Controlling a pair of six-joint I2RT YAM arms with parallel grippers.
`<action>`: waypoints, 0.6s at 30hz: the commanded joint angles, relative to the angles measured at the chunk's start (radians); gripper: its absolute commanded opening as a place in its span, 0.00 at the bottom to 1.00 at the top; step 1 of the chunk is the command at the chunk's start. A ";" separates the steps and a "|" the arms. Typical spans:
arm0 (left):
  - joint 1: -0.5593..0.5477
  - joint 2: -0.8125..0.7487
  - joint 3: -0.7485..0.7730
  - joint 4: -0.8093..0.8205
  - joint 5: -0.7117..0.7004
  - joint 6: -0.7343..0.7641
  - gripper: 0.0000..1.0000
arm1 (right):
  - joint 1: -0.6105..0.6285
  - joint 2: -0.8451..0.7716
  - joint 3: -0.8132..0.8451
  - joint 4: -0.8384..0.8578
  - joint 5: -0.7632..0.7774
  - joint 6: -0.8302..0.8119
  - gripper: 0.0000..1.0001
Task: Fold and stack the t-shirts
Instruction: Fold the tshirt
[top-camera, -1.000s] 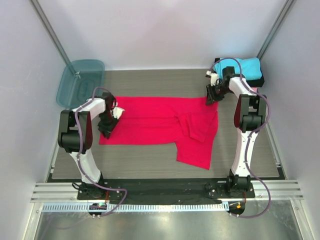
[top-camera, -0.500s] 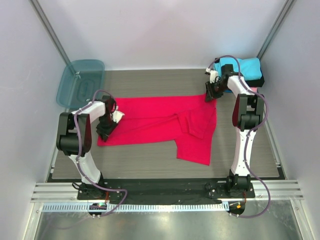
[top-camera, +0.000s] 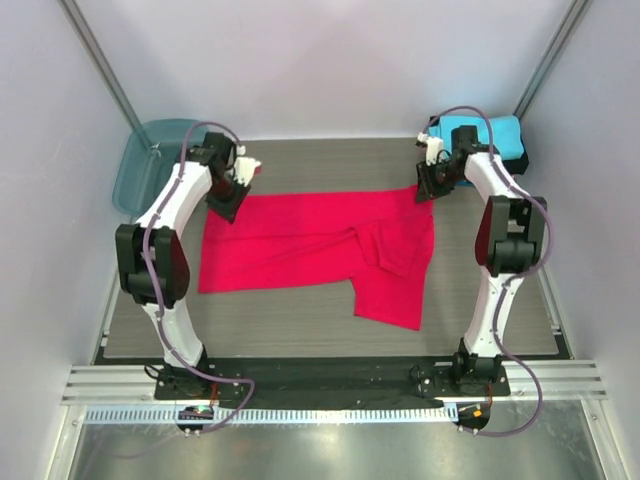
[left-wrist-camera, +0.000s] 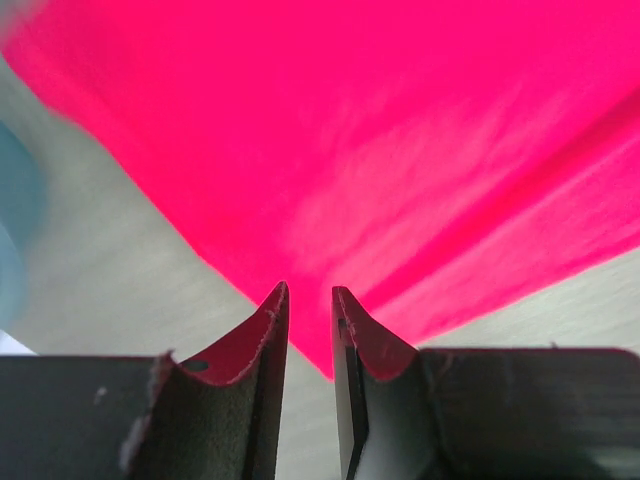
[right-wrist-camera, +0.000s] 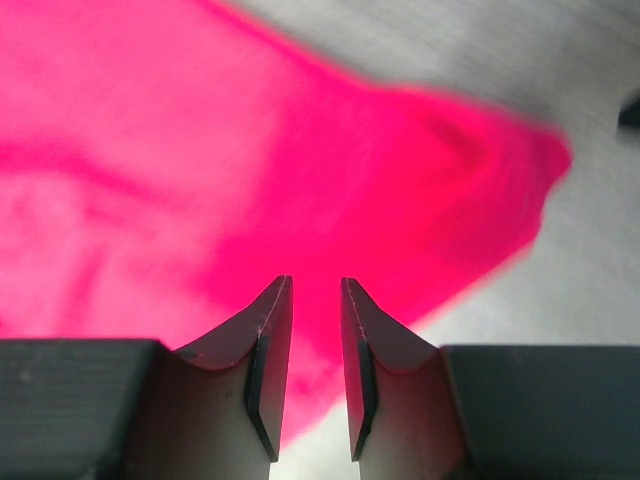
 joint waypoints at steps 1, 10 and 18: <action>-0.030 0.079 0.116 -0.063 0.062 -0.036 0.25 | -0.001 -0.238 -0.086 -0.008 -0.042 -0.052 0.32; -0.012 0.264 0.225 0.048 -0.003 -0.045 0.22 | 0.013 -0.487 -0.451 -0.254 -0.107 -0.329 0.32; 0.007 0.374 0.308 0.060 -0.018 -0.064 0.21 | 0.041 -0.538 -0.657 -0.308 -0.058 -0.509 0.31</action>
